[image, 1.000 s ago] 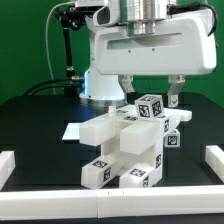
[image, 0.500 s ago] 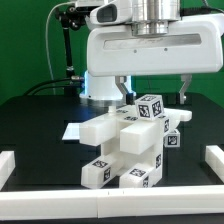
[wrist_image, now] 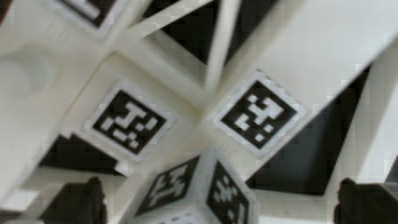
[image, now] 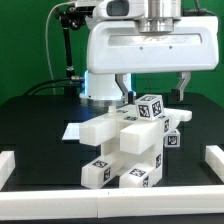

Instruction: Assemble chair

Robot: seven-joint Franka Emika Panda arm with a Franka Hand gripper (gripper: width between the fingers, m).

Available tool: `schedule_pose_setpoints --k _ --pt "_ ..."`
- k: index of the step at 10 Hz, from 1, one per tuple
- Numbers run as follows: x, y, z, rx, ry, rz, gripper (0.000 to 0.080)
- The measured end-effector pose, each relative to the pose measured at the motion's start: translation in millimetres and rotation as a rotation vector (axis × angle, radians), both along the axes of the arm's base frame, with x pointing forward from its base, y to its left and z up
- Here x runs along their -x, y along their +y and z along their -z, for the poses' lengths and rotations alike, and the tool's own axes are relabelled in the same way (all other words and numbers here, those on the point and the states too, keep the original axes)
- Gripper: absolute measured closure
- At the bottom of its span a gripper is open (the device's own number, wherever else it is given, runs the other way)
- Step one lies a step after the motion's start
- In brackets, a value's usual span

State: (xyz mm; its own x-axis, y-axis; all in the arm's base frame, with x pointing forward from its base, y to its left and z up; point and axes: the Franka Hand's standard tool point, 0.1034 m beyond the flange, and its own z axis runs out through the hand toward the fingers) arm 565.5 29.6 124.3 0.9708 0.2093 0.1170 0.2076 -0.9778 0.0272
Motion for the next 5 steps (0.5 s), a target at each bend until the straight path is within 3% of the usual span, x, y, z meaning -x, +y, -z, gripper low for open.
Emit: schedule_pose_setpoints --k 2,5 --pt "-5.2 -5.6 -2.1 0.051 -0.002 -0.266 0.0151" --pt "-4.9 -10.6 -1.6 0.081 0.004 -0.417 0.0151"
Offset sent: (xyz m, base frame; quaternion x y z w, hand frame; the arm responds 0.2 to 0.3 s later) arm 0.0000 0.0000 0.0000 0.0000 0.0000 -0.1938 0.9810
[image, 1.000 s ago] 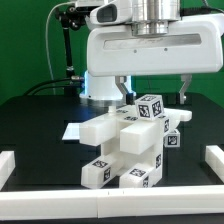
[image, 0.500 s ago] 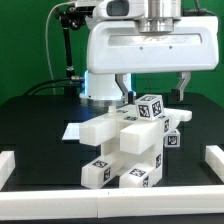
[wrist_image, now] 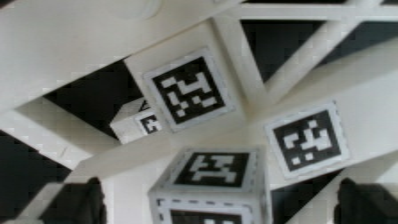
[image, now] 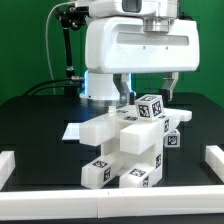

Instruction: Assemble chair

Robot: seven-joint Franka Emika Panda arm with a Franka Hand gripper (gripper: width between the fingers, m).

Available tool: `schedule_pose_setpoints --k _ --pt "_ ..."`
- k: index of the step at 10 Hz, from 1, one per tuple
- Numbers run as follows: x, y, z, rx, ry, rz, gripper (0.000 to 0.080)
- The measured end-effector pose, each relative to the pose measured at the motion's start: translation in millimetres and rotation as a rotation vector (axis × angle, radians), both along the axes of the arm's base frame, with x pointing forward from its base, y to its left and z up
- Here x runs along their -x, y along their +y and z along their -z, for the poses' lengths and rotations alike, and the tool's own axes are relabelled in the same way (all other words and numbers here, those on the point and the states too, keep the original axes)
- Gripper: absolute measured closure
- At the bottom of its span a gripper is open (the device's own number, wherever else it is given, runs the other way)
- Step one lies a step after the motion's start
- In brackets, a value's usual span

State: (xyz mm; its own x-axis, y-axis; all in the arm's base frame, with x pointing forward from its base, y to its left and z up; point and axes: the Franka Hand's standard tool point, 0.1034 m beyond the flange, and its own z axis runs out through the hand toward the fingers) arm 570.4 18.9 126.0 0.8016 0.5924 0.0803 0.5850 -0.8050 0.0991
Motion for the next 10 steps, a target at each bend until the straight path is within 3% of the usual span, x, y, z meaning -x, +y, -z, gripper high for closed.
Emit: schedule_pose_setpoints --k 4,7,8,9,10 --pt "3.0 16.9 9.1 0.013 0.014 -0.039 0.0151" --pt "3.3 15.5 10.0 0.013 0.016 -0.030 0.0151" --pt "3.3 15.2 10.0 0.013 0.016 -0.030 0.0239" --pt "3.3 15.0 10.0 0.013 0.016 -0.029 0.0422" --pt "3.4 14.8 10.1 0.013 0.016 -0.029 0.0536"
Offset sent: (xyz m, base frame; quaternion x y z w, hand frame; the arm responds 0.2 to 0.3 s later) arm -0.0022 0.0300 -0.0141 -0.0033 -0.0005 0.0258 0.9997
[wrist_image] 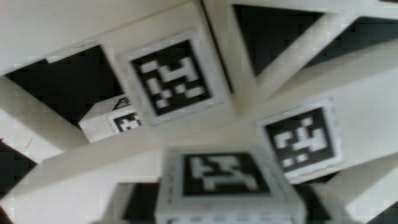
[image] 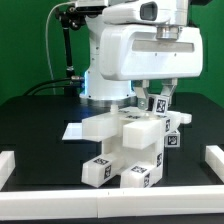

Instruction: Assemble chair

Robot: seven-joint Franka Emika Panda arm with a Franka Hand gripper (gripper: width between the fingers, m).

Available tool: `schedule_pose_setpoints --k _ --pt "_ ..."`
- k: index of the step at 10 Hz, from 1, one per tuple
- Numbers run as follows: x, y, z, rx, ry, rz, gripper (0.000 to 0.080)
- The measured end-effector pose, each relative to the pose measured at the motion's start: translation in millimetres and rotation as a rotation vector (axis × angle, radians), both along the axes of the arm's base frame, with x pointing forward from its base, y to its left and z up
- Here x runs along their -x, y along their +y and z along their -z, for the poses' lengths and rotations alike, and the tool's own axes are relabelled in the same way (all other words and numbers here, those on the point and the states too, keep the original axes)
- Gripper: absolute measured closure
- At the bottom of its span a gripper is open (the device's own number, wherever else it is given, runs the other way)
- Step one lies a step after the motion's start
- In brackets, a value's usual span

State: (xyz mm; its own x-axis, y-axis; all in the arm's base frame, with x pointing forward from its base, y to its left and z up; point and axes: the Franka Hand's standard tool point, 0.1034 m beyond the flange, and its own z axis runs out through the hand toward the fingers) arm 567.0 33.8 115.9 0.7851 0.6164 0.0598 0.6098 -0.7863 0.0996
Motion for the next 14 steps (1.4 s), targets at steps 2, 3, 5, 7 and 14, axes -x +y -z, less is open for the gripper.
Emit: schedule_pose_setpoints --k 2,3,5,7,14 --pt "0.1 -0.1 0.1 -0.003 -0.001 0.026 0.0534" --pt "0.1 -0.3 0.1 -0.003 -0.001 0.027 0.0534" --pt "-11.1 -12.0 -5.9 -0.012 0.015 0.118 0.0534" --pt "-13.1 -21.4 1.5 -0.021 0.015 0.274 0.0534" --pt "-16.4 -26.9 1.7 -0.102 -0.019 0.801 0.0534"
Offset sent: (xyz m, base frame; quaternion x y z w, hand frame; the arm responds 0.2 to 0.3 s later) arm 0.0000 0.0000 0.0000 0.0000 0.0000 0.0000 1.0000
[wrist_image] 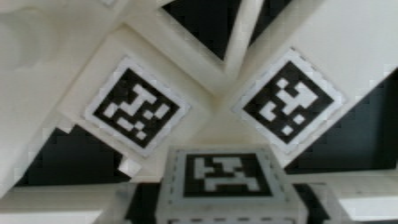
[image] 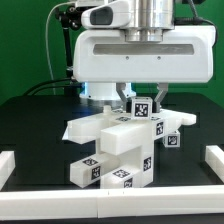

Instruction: Assemble chair

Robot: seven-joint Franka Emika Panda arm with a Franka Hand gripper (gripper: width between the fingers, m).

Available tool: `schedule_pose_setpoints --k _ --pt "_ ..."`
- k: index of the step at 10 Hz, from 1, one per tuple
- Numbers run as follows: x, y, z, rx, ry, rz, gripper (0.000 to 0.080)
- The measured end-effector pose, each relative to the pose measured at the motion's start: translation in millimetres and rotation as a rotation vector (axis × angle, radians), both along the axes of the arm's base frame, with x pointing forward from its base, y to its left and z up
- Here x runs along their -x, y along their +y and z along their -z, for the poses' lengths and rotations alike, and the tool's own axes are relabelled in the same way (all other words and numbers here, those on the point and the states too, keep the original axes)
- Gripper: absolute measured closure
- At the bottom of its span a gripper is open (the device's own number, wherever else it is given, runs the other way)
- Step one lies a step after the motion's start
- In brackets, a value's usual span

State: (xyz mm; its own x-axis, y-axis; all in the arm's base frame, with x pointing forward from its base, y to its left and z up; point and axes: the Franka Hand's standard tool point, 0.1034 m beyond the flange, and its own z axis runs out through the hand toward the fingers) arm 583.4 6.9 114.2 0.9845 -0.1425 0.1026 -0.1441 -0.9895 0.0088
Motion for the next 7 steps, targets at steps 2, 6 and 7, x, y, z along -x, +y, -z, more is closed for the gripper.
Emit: schedule_pose_setpoints --k 2,6,7 --pt "0.1 1.8 0.1 -0.016 -0.003 0.120 0.0534" --pt "-2.6 -13.3 1.5 -0.086 -0.010 0.420 0.0534" --pt "-3.4 -15.2 1.5 -0.102 -0.011 0.503 0.0534"
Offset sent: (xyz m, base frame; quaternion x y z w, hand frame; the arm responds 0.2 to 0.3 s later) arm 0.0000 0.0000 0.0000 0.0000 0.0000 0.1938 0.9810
